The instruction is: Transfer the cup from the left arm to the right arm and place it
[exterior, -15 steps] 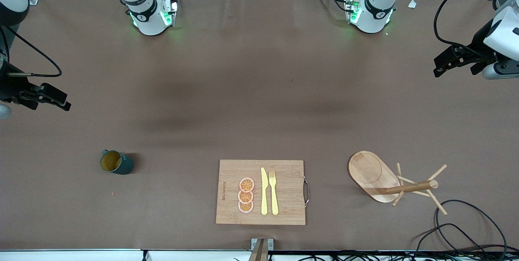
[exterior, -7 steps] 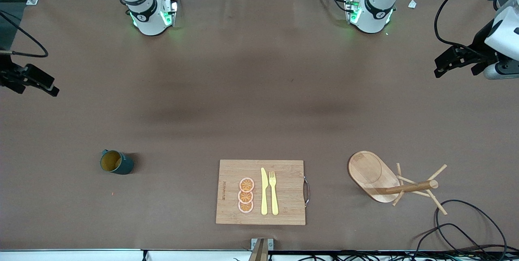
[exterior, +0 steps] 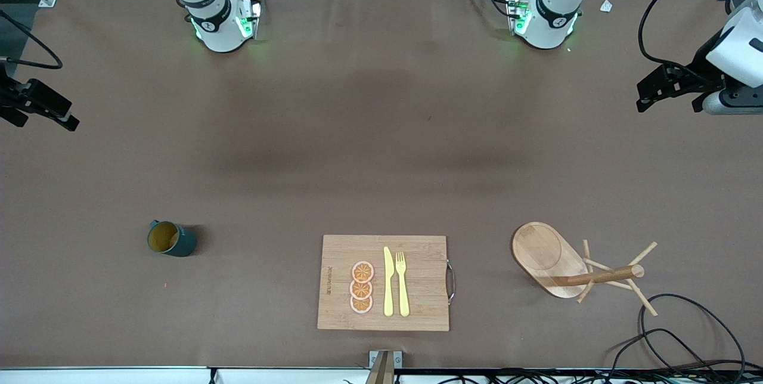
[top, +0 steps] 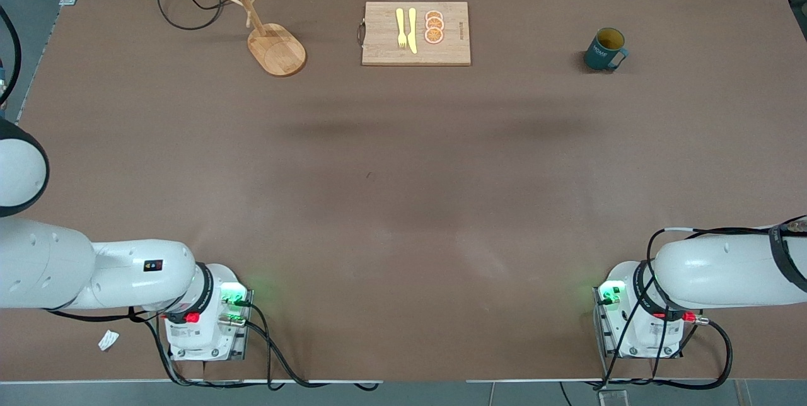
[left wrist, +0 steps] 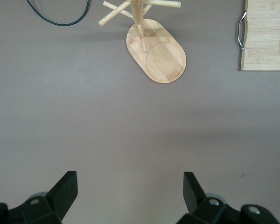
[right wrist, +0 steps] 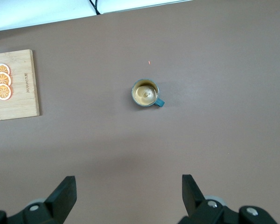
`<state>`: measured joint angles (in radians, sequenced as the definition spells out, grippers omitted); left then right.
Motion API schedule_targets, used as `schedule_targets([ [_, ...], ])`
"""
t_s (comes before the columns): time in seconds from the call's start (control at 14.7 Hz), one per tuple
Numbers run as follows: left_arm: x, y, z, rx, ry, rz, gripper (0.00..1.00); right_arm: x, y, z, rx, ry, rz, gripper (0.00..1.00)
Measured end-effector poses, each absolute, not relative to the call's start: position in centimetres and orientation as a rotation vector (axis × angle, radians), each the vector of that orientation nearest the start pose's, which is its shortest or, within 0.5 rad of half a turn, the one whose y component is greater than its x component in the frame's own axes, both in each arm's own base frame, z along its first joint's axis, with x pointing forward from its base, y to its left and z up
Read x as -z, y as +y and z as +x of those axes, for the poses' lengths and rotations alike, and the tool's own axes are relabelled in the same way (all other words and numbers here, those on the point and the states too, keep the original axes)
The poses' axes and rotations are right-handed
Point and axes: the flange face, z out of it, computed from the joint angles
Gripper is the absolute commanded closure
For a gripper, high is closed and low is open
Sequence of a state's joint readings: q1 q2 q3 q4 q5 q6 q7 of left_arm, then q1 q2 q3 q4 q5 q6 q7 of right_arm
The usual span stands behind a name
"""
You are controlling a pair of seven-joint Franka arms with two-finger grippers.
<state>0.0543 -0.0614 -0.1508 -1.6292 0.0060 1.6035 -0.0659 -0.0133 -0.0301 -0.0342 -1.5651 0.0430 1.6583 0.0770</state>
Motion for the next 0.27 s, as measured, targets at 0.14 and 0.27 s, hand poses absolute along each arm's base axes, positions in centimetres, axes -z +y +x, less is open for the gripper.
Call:
schedule_targets([
  [0.14,-63.37,-5.39,53.6,0.059,0.048,-3.128,0.0,-65.21,-2.21,55.38,0.189,0.193,-3.085,0.0],
  [0.27,-63.58,-5.39,53.61,0.066,0.048,-3.129,0.0,-65.17,-2.21,55.38,0.188,0.193,-3.086,0.0],
])
